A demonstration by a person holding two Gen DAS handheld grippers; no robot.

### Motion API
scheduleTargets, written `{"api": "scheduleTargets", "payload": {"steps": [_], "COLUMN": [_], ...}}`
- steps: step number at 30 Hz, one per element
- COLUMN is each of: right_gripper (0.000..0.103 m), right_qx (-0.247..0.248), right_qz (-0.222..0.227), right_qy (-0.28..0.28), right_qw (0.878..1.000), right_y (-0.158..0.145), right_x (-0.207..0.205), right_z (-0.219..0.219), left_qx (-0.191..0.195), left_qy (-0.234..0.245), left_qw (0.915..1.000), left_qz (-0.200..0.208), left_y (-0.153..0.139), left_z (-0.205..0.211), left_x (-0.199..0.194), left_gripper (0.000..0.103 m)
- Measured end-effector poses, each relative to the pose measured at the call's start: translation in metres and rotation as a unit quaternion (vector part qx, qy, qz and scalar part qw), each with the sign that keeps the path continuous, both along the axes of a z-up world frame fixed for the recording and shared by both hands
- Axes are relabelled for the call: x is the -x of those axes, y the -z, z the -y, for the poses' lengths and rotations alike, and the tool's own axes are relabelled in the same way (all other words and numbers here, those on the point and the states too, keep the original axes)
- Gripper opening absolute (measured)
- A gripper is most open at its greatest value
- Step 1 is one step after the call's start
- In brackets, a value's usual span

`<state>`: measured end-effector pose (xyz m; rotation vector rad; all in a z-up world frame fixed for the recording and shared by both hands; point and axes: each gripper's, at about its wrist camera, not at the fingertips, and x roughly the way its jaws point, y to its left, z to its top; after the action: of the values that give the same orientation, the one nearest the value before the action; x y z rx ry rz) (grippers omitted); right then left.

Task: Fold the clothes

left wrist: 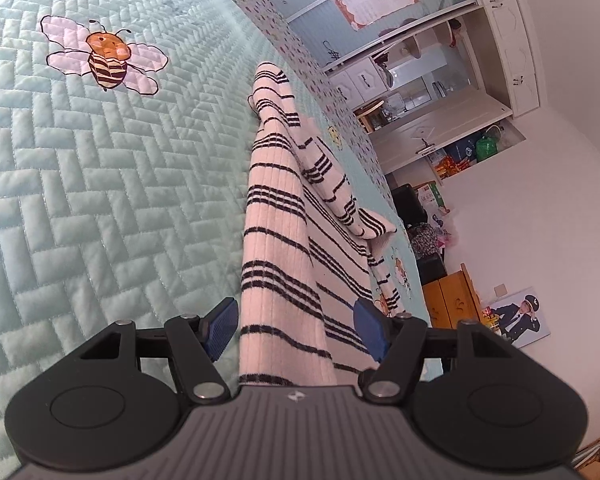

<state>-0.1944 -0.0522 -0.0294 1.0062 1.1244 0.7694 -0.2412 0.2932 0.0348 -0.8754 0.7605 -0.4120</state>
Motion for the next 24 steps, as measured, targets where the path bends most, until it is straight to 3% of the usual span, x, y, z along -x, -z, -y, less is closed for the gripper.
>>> {"api": "scheduleTargets", "payload": {"steps": [4,8,11,12,14,15,16,24], "right_gripper": [0.060,0.060,0.060,0.057,0.040,0.019,0.012,0.012], "right_qx": [0.076,0.086,0.063,0.058,0.057,0.058,0.065,0.049], "right_qz": [0.036,0.061,0.042,0.039,0.046,0.050,0.054,0.054], "right_qy": [0.005,-0.002,0.007,0.001,-0.017,-0.027,-0.029,-0.030], "right_qw": [0.996,0.994,0.997,0.998,0.997,0.997,0.996,0.997], "right_y": [-0.010,-0.008,-0.001,0.000,-0.002,-0.003,-0.005,-0.004], "right_x": [-0.005,-0.021,-0.042,-0.047,-0.054,-0.056,-0.058,-0.068], "right_z": [-0.004,-0.017,-0.022,-0.026,-0.035,-0.040,-0.045,-0.068], "left_qx": [-0.004,0.006,0.010,0.009,0.006,0.003,-0.001,-0.034], "left_qy": [0.003,-0.003,-0.008,-0.008,-0.008,-0.008,-0.007,0.007], "left_qw": [0.9999,0.9998,0.9998,0.9999,0.9999,0.9999,0.9999,0.9994], "left_qz": [-0.011,-0.017,-0.013,-0.010,-0.007,-0.007,-0.007,0.009], "left_y": [0.004,0.011,0.012,0.012,0.011,0.011,0.010,0.002], "left_z": [0.006,0.002,-0.001,-0.001,-0.002,-0.002,-0.002,0.005], "left_x": [0.004,0.004,0.004,0.004,0.003,0.002,0.001,-0.002], "left_gripper": [0.066,0.066,0.066,0.066,0.066,0.066,0.066,0.066]}}
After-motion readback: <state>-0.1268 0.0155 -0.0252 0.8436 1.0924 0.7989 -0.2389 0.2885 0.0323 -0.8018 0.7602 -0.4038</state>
